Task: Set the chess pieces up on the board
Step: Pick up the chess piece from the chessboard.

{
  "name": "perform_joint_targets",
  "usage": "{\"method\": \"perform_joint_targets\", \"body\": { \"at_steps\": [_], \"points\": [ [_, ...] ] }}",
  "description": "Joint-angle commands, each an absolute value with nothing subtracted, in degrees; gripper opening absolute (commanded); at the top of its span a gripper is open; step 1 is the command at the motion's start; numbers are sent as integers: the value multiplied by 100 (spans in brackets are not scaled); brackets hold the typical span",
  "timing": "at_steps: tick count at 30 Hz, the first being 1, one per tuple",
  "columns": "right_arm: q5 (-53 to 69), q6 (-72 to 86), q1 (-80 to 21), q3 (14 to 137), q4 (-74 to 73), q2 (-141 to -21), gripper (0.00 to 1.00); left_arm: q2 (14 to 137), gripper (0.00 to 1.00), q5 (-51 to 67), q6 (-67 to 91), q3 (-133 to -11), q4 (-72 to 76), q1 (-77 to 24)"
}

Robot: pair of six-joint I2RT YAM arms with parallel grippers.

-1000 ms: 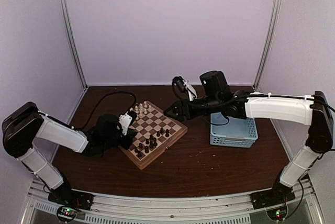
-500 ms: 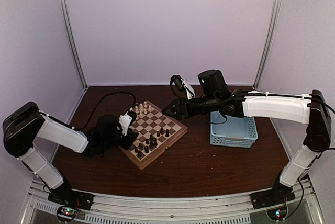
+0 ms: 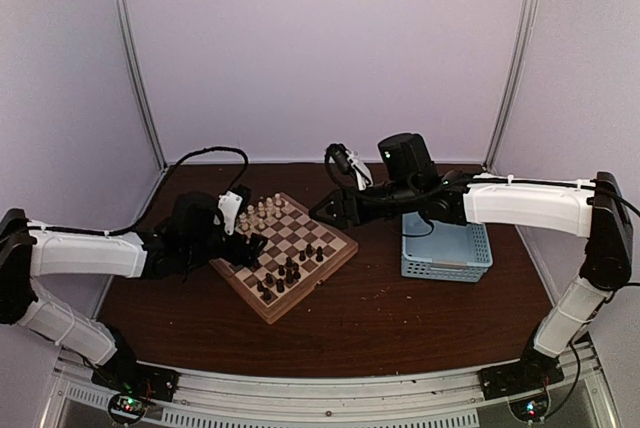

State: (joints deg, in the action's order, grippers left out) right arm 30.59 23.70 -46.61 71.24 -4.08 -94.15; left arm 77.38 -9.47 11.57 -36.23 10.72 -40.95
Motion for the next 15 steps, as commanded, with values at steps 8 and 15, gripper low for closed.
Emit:
{"method": "perform_joint_targets", "body": {
  "at_steps": [8,15],
  "points": [
    [2823,2077,-4658,7093,-572,-9275,67,7444,91,-1208,2558,-5206,-2427,-3912],
    [2321,1447,-4579,6929,-1024,-8933,67,8258,66,-387,2216,-5995,-3462,-3911]
  ]
}}
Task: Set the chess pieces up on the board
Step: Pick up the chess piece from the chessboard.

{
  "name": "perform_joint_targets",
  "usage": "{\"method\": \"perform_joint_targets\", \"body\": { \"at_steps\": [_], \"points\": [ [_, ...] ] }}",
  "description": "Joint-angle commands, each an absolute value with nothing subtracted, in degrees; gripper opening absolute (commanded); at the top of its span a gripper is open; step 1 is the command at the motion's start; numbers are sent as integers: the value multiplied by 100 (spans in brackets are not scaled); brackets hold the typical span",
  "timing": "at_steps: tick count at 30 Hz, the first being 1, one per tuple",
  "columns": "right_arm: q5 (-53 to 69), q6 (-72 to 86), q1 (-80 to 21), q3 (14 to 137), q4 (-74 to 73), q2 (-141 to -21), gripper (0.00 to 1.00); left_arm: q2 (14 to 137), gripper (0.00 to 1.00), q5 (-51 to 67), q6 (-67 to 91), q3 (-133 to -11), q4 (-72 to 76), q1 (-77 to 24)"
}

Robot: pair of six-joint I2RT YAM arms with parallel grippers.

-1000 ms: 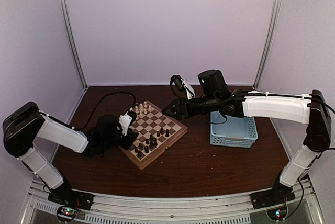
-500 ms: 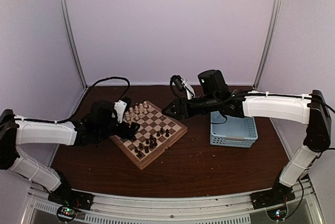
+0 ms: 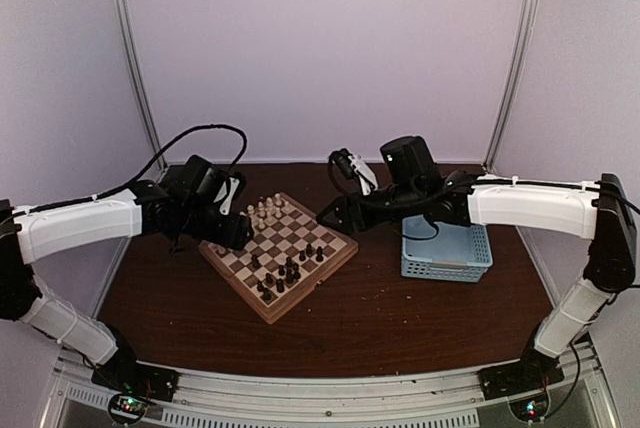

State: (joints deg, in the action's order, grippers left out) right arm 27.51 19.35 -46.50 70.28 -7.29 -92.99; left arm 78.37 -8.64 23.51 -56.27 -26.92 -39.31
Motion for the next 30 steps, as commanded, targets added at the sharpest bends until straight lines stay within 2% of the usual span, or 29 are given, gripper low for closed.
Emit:
{"method": "perform_joint_targets", "body": {
  "at_steps": [1,4,8,18,25,29,30],
  "points": [
    [2248,1370,-4553,6922,-1067,-8887,68,8356,66,-367,2195,-6052,-3503,-3909],
    [2133,1157,-4478,6940,-1187,-8804,68,8647,61,-290,2152,-6253,-3633,-3911],
    [2059,967,-4438,6991,-1300,-8749,69,9036,49,-338,2131,-6403,-3699,-3911],
    [2050,776,-4325,6926,-1283,-8640,70,9495,48,-238,2048,-6658,-3700,-3911],
    [2091,788,-4268,6801,-1232,-8605,70,9743,40,-180,2087,-6752,-3711,-3911],
    [2128,813,-4238,6755,-1203,-8591,70,9823,28,-191,2092,-6817,-3790,-3911],
    [2135,817,-4232,6742,-1197,-8588,70,9834,20,-200,2085,-6839,-3810,-3911]
  ]
}}
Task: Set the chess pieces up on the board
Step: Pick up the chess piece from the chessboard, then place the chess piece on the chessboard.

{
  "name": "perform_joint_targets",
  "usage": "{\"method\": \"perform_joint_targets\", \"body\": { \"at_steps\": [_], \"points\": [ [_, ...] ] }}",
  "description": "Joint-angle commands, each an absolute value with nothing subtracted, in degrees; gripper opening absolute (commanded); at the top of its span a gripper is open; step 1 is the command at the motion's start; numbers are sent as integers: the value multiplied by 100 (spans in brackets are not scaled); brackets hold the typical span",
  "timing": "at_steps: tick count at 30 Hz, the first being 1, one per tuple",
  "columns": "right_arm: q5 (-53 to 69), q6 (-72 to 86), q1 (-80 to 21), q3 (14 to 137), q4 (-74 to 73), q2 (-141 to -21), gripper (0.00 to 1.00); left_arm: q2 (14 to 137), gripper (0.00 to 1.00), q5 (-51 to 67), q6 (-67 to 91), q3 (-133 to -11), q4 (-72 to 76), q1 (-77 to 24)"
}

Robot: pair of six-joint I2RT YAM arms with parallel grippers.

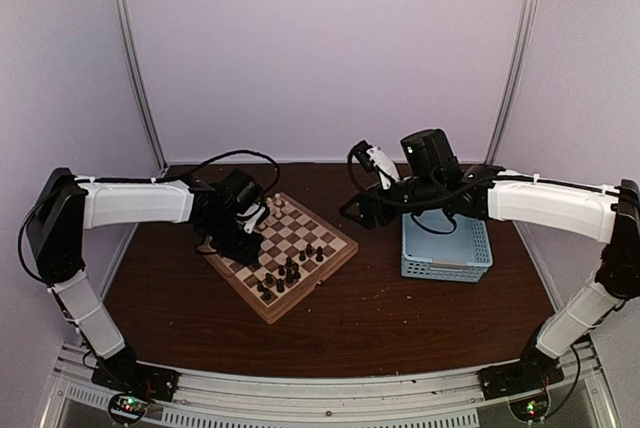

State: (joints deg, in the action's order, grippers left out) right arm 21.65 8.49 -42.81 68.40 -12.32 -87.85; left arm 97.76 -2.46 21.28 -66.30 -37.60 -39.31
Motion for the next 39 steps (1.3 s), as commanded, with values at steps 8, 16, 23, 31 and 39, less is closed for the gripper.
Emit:
{"method": "perform_joint_targets", "body": {
  "at_steps": [8,16,23,31,39],
  "points": [
    [2165,848,-4201,6715,-1159,-8596,70,9560,6,-358,1985,-7105,-3905,-3911],
    [2129,844,-4168,6713,-1206,-8548,70,9868,4,503,1608,-8079,-3867,-3911],
    [1958,897,-4129,6595,-1162,-8398,70,10393,4,1531,1348,-8854,-3896,-3948],
    [1419,1153,-3918,6136,-845,-8032,70,10967,4,1600,1064,-9480,-4052,-4236],
    [1335,1371,-3559,5530,-457,-7495,70,11593,4,1179,643,-10159,-4450,-4543]
  ]
}}
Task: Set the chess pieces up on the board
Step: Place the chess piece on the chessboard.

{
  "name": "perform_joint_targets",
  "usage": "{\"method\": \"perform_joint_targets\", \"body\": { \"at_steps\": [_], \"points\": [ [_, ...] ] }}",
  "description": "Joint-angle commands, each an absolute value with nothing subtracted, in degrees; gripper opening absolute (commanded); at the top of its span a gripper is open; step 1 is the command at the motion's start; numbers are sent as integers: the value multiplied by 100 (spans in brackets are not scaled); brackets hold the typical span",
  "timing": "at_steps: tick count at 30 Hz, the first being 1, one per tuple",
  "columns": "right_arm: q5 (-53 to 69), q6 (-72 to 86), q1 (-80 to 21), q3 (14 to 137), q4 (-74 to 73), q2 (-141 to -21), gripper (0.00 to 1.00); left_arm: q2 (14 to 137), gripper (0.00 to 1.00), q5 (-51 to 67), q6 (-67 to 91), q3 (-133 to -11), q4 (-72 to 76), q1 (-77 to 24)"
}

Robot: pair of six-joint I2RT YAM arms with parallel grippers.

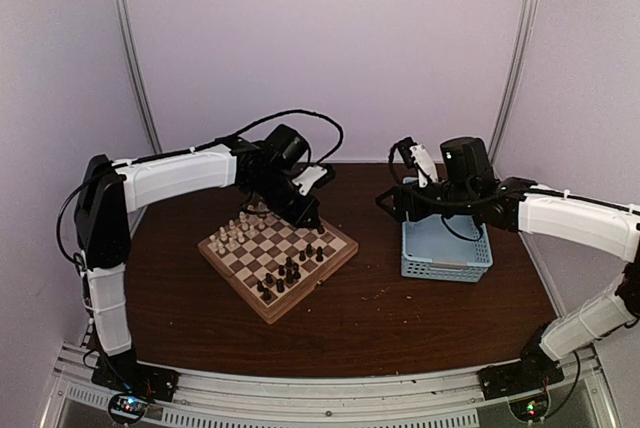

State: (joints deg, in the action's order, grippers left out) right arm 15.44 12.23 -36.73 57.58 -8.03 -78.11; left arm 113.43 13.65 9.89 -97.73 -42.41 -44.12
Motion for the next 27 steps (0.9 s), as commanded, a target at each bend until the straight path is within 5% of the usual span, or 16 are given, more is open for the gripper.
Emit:
{"method": "perform_joint_targets", "body": {
  "at_steps": [1,27],
  "points": [
    [1330,1379,-3540,5482,-437,-7456,70,11674,4,1165,622,-10242,-4486,-4570],
    [1467,1318,-3258,5054,-362,-7119,71,13201,5,727,404,-11936,-5695,-4711]
  ]
}}
